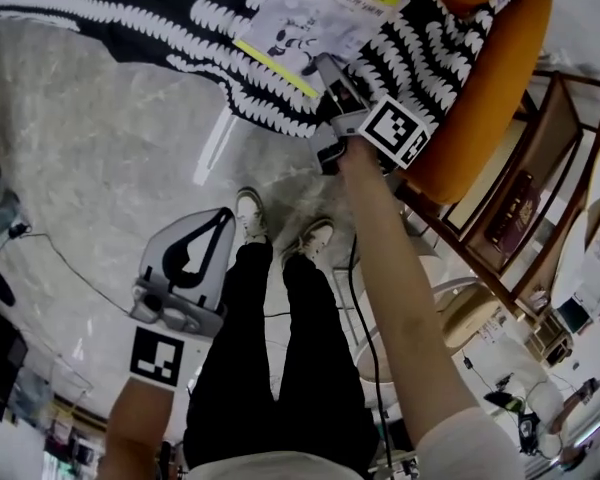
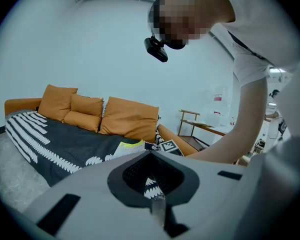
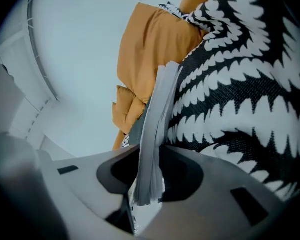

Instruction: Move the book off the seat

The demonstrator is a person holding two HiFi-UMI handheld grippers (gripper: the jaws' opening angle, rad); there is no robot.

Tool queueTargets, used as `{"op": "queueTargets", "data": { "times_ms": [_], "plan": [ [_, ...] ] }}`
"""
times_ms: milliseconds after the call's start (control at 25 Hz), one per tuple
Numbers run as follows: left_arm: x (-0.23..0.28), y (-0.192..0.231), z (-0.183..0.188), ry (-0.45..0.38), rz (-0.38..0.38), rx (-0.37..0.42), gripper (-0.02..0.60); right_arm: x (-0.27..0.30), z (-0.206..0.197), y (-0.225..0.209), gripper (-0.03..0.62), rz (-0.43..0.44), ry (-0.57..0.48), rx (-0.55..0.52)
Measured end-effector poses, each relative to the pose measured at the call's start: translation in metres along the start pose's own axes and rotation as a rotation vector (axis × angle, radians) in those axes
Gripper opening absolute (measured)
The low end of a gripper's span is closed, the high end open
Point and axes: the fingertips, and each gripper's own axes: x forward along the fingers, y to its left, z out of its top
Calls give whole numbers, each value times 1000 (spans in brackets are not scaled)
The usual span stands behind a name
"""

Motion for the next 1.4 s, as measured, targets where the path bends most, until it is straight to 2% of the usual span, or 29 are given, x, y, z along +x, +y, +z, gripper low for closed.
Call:
{"op": "queueTargets", "data": {
  "times_ms": [280, 440, 640, 840, 1080, 1120, 1160, 1240, 1400],
  "plan": [
    [5, -6, 28, -58, 6, -11, 17, -31, 0, 31, 118, 9, -3, -11],
    [2, -6, 32, -64, 14, -29, 17, -39, 9, 45, 103, 43, -12, -41],
    [1, -9, 29, -67, 17, -42, 17, -35, -3, 29, 103, -6, 42, -41],
    [0, -6, 20, -64, 28, -48, 17, -21, -1, 26, 114, 6, 36, -46],
    [-10, 9, 4, -19, 48, -64, 17, -8, -7, 0, 155, -118, 81, -58],
    [-10, 11, 4, -17, 48, -65, 17, -6, -8, -3, 154, -136, 96, -58],
    [-10, 13, 5, -17, 49, -65, 17, -4, -9, -5, 127, -146, 106, -60],
    [-9, 16, 7, -23, 51, -65, 17, -4, -7, -1, 104, -135, 94, -61],
    [-9, 13, 14, -32, 40, -63, 17, -13, 1, 24, 98, -61, 26, -72]
  ]
}}
